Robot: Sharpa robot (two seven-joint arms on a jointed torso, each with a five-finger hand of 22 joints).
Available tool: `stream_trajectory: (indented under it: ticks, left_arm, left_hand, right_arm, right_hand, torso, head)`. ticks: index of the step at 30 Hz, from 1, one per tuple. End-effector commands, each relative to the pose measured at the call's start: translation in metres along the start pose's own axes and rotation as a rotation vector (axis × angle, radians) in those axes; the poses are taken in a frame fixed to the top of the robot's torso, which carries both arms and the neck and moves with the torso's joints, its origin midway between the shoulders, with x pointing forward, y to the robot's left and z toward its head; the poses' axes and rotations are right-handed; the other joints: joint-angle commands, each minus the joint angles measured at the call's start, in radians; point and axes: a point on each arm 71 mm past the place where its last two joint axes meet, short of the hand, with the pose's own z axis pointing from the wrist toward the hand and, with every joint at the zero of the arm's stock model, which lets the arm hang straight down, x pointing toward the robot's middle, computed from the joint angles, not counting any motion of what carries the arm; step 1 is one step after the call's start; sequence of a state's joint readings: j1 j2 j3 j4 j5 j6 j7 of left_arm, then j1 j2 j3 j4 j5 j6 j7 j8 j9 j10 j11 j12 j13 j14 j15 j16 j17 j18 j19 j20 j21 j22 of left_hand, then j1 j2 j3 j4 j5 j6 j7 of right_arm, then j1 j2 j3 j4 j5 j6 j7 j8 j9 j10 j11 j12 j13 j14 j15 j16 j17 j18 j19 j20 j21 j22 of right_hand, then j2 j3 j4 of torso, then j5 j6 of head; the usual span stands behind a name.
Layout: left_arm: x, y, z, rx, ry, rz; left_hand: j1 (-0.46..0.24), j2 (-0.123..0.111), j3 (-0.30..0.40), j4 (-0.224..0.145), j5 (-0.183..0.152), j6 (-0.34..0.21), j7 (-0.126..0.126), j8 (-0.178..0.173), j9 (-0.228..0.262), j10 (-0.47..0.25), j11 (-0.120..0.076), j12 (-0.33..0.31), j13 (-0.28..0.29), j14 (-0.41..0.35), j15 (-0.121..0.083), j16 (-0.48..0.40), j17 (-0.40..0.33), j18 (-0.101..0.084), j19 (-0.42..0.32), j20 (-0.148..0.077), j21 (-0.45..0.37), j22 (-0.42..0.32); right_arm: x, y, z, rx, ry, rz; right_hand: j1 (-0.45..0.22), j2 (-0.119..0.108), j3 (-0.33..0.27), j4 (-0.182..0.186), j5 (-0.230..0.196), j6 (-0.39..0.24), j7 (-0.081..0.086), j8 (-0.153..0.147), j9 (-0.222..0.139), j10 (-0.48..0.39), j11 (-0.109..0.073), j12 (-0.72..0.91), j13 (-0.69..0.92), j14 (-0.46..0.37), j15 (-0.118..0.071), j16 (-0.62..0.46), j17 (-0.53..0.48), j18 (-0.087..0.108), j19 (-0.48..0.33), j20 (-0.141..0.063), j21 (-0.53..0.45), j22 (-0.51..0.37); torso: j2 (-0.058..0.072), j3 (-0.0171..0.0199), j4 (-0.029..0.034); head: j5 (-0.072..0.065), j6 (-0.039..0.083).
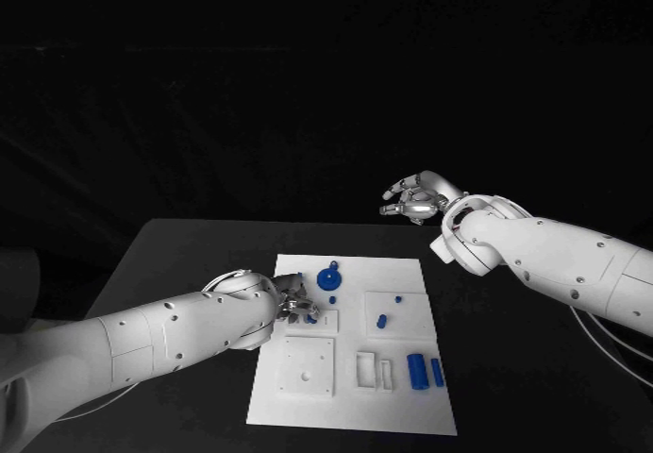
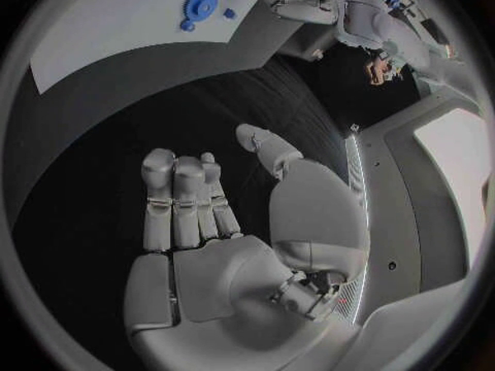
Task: Assemble the parts on the task board
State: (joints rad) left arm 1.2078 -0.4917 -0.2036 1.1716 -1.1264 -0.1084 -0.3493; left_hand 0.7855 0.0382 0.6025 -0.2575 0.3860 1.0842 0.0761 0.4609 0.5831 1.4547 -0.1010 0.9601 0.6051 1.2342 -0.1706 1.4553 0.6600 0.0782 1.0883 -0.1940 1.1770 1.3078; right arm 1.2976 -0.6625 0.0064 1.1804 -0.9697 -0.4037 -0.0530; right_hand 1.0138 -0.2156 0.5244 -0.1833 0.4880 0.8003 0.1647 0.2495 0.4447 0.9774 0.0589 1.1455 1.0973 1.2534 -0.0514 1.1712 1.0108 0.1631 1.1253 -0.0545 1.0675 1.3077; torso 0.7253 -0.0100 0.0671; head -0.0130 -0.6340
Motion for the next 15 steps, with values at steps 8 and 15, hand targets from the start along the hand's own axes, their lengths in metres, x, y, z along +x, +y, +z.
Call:
stream_trajectory:
  ticks: [8,15]
  left_arm:
    - [0.0075,-0.0013,-0.0019,0.014,0.047,0.036]
    - [0.0068,-0.0005,-0.0016,0.013,0.039,0.033]
  left_hand:
    - [-0.002,-0.019,-0.007,0.008,-0.014,0.112,-0.095,0.001,0.002,-0.038,-0.03,0.009,-0.006,0.055,-0.066,0.007,-0.004,0.05,-0.006,-0.08,0.006,0.012]
    - [-0.01,-0.04,-0.012,0.027,-0.043,0.112,-0.095,0.0,0.003,-0.04,-0.03,0.013,-0.012,0.053,-0.066,0.01,-0.008,0.051,-0.007,-0.08,0.006,0.01]
  right_arm:
    - [0.003,-0.0024,-0.0011,0.002,0.023,-0.002]
    - [0.0031,-0.003,-0.0013,0.004,0.024,-0.002]
  right_hand:
    - [-0.007,0.01,-0.008,0.003,0.001,-0.001,0.009,0.003,-0.001,-0.007,0.0,0.004,-0.002,-0.007,-0.001,0.002,-0.001,0.099,0.001,0.005,-0.006,0.014]
    - [-0.008,0.011,-0.008,0.004,0.002,-0.001,0.009,0.003,-0.001,-0.007,0.0,0.005,-0.002,-0.007,-0.001,0.002,-0.001,0.099,0.001,0.005,-0.006,0.014]
  torso:
    - [0.0,-0.0001,0.0003]
    - [0.0,-0.0001,0.0002]
  head:
    - [-0.001,-0.002]
    - [-0.001,-0.003]
